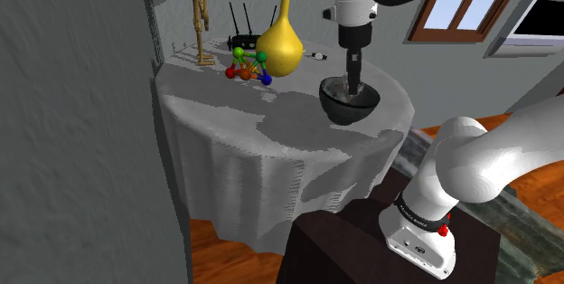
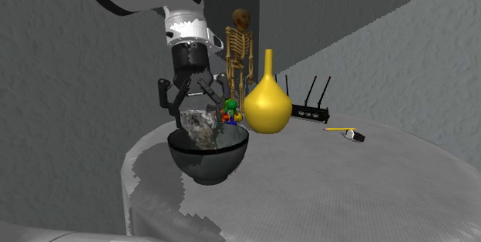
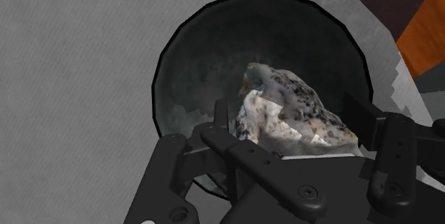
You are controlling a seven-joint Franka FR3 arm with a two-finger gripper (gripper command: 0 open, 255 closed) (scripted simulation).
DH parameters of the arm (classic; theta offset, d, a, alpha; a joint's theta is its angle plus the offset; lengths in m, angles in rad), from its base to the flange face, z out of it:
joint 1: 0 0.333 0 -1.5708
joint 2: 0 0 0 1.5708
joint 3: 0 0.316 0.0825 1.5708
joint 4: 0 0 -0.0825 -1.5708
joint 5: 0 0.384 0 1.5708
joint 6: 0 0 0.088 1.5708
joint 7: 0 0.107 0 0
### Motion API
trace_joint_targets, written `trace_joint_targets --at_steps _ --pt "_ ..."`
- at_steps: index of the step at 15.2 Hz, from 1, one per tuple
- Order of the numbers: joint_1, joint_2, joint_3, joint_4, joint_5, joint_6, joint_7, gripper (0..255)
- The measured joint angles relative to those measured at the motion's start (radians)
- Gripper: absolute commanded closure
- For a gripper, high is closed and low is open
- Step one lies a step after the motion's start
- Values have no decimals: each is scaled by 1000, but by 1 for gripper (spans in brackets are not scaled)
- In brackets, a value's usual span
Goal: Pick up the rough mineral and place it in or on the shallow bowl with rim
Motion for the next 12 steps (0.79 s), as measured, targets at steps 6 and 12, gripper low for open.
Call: trace_joint_targets --at_steps 6,12 --pt "-1 12 2 91 0 -79 -11 255" --pt "-2 28 6 182 0 -153 -19 255"
